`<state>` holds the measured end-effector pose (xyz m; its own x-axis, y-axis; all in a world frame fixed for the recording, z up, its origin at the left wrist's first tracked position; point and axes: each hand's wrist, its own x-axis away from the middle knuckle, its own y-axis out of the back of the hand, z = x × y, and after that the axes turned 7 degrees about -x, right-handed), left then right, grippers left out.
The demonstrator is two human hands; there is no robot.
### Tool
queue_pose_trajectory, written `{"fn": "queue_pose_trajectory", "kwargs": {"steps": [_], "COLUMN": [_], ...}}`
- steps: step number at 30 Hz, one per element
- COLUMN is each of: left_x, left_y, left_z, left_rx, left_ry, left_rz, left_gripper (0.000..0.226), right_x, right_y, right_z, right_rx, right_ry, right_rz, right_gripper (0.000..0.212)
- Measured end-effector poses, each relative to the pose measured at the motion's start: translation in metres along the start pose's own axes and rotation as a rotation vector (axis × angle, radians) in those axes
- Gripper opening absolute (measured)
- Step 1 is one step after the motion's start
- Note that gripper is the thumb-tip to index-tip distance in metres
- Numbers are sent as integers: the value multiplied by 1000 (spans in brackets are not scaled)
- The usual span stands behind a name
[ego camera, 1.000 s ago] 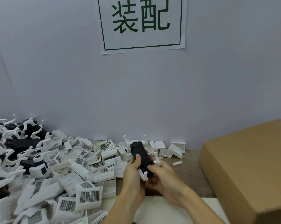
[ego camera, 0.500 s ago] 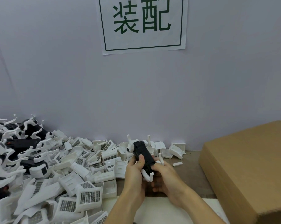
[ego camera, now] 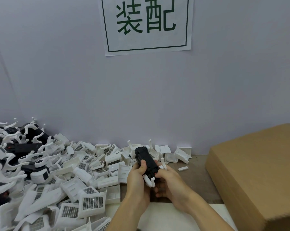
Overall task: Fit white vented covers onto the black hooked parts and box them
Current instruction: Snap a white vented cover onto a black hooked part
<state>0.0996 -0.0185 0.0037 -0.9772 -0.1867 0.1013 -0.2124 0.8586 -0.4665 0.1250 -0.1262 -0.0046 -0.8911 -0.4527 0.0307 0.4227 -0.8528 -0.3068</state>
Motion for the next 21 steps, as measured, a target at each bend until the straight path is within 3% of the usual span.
{"fn": "queue_pose_trajectory", "kwargs": {"steps": [6,11,21], "left_x": [4,5,5], "left_y": [-1,-1,2], "left_z": [-2,-3,-6], "left_rx": [-25,-45,100], "left_ry": [-14,-32,-55], "left_rz": [38,51,96], "left_gripper": [27,27,29], "right_x": [-1,3,6], "right_y": [0,0,2], "right_z": [2,5,5], "right_rx": [118,69,-82], "right_ry": [6,-11,46], "right_rz": [-107,-78,123], "right_gripper": [24,13,39]}}
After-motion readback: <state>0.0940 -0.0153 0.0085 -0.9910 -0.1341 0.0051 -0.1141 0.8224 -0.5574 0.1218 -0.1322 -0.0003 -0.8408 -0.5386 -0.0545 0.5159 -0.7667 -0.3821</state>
